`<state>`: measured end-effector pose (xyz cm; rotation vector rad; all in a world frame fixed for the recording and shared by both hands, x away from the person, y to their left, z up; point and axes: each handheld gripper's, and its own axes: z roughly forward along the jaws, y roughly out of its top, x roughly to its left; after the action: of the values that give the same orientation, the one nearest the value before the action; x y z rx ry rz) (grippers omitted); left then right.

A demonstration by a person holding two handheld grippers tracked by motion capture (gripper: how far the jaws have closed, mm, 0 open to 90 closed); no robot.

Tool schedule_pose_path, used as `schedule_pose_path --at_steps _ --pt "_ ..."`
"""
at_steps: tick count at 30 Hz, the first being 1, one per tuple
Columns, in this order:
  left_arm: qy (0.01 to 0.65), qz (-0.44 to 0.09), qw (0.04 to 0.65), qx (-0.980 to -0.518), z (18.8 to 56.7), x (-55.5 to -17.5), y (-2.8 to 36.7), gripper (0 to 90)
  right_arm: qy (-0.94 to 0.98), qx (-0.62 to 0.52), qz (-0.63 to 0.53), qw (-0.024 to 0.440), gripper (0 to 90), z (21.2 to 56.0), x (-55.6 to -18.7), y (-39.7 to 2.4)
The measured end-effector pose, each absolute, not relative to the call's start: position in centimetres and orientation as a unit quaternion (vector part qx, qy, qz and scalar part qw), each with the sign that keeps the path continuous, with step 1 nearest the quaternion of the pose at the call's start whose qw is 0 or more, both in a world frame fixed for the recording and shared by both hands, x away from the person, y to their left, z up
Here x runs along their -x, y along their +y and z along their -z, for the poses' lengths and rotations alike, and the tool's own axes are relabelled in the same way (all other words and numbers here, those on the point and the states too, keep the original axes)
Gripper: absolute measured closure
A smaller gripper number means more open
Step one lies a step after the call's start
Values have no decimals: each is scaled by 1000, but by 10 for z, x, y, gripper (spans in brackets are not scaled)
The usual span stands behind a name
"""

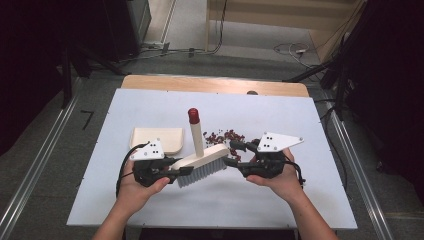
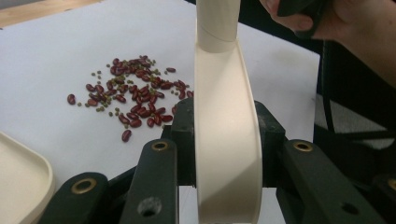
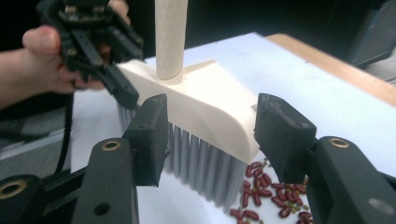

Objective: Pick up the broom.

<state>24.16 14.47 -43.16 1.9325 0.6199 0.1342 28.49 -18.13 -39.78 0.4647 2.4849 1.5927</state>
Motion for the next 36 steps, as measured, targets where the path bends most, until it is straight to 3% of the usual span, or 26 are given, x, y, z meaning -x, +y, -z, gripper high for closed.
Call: schedule_pose_path --at_steps 9,13,21,31,36 --pt "194 -26 502 -843 436 -237 134 687 856 -123 -501 42 447 412 -289 -180" --pt "171 -12 495 -852 437 -235 129 687 870 -84 -486 -19 473 422 -287 -174" --pt "142 10 491 -859 438 -232 124 687 884 -50 -459 -75 509 429 -281 -164" --pt "121 36 483 -866 441 -231 120 687 891 -28 -430 -144 638 440 -280 -156" --pt "114 70 494 -859 447 -236 124 684 897 -27 -418 -142 659 437 -275 -153"
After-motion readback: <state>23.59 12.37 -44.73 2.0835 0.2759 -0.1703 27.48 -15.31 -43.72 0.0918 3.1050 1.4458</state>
